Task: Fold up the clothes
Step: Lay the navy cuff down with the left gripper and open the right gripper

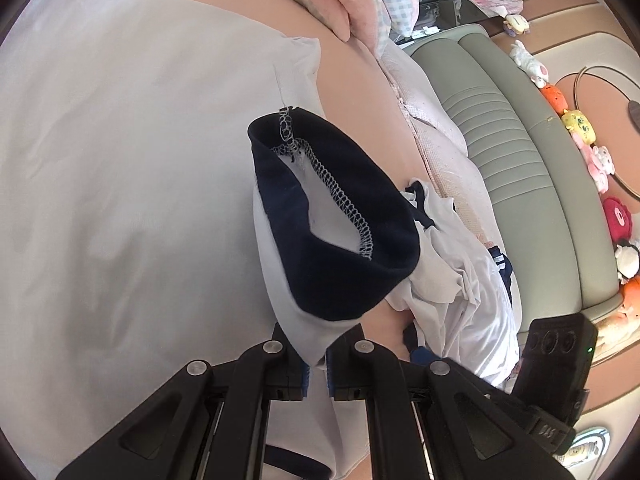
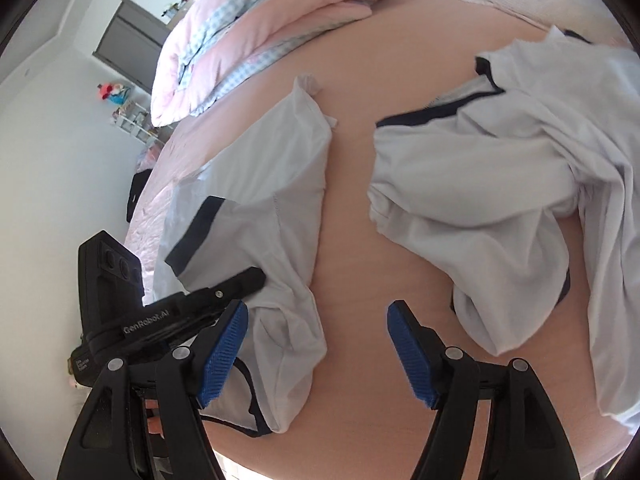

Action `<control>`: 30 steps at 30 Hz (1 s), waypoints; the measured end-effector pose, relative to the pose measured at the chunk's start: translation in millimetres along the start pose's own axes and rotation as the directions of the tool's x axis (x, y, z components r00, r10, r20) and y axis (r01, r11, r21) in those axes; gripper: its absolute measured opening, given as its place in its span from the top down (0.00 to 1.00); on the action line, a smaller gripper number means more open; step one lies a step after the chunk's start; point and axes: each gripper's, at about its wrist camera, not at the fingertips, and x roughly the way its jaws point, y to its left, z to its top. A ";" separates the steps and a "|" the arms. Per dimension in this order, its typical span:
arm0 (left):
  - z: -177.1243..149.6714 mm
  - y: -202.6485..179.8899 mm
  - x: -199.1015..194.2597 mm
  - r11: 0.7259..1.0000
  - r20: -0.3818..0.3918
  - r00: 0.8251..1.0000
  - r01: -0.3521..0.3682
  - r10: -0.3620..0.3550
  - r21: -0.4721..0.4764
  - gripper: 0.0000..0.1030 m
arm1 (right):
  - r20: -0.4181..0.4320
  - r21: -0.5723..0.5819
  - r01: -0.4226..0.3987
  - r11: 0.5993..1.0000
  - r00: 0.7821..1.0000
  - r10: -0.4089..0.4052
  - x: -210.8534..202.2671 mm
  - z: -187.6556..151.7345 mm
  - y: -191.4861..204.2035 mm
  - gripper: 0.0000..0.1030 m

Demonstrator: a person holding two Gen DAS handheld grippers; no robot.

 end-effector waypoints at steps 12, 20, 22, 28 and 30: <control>0.4 -3.8 -5.7 0.999 0.003 1.000 0.002 -0.002 -0.041 0.96 | -0.068 -0.050 -0.016 0.999 0.998 0.012 28.2 -17.4 12.5 0.46; 0.6 -7.8 -12.2 0.999 0.001 1.000 0.015 -0.014 -0.039 0.96 | -0.050 -0.063 0.036 0.997 0.998 -0.039 34.7 -19.9 19.6 0.82; -0.8 -9.1 -15.8 1.000 0.009 1.000 0.012 -0.012 -0.027 0.96 | -0.070 -0.087 0.025 0.996 0.997 -0.031 36.6 -23.0 24.1 0.87; -3.6 -15.3 -22.0 1.000 0.051 0.999 -0.006 0.005 0.012 0.96 | -0.053 -0.121 0.041 0.992 0.997 -0.048 35.5 -26.9 30.5 0.95; -4.5 -14.6 -25.2 1.000 0.067 0.998 -0.009 0.008 0.008 0.96 | -0.011 -0.170 0.112 0.979 0.993 -0.116 29.1 -26.7 35.6 0.95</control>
